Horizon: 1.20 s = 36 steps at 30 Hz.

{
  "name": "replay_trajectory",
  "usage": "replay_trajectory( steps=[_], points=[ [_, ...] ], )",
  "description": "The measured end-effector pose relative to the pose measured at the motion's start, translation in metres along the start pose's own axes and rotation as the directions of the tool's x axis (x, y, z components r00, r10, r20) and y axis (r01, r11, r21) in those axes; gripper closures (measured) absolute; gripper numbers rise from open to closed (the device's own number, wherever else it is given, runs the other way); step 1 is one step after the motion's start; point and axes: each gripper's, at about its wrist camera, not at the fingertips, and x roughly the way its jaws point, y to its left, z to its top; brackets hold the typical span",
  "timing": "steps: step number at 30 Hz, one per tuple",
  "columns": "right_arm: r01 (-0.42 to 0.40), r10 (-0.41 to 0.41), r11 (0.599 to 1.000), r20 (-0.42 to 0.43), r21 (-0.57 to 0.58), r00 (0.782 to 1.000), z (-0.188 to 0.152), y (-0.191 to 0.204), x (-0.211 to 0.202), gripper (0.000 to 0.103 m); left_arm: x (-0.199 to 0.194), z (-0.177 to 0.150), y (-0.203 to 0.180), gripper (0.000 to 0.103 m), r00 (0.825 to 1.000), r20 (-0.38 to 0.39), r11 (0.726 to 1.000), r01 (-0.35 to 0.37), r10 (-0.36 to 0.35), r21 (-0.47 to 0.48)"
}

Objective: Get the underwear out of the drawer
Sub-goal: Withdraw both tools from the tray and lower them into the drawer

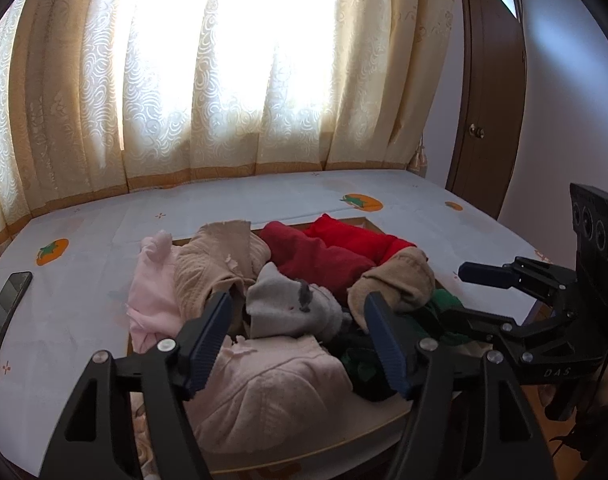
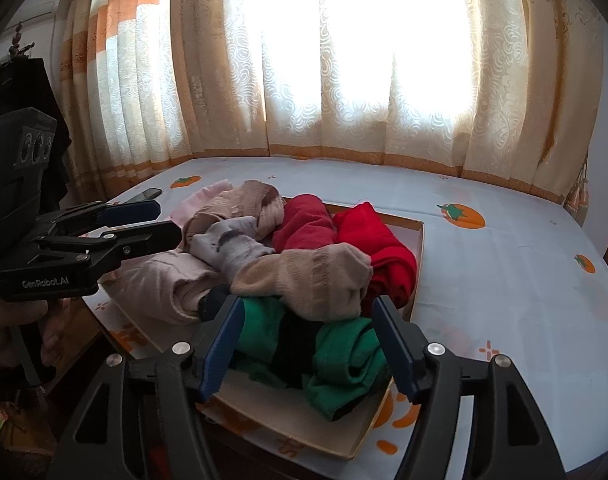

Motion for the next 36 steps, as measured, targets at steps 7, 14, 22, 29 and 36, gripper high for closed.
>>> replay_trajectory(
  steps=[7, 14, 22, 29, 36],
  points=[
    [-0.016, 0.016, 1.000, 0.002, -0.019, 1.000, -0.007, 0.015, -0.011, 0.033, -0.010, -0.008, -0.002, 0.032, 1.000, -0.002, 1.000, 0.017, -0.017, -0.003],
    [-0.034, 0.034, 0.999, 0.002, -0.042, 0.999, -0.020, 0.031, -0.023, 0.031, -0.025, -0.024, -0.006, 0.031, 0.999, -0.003, 0.999, 0.039, -0.039, -0.003],
    [-0.050, 0.050, 0.997, -0.012, -0.059, 0.999, -0.034, 0.042, -0.029, 0.030, -0.040, -0.042, -0.005, 0.031, 0.999, -0.004, 0.999, 0.047, -0.047, -0.022],
    [-0.083, 0.078, 0.992, -0.052, -0.100, 0.996, -0.058, 0.056, -0.037, 0.030, -0.053, -0.066, -0.011, 0.030, 0.999, -0.020, 0.999, 0.048, -0.048, -0.002],
    [-0.138, 0.110, 0.974, -0.157, -0.180, 0.982, -0.089, 0.072, -0.036, 0.030, -0.059, -0.098, -0.017, 0.030, 0.995, -0.072, 0.998, 0.064, -0.063, 0.004]
  ],
)
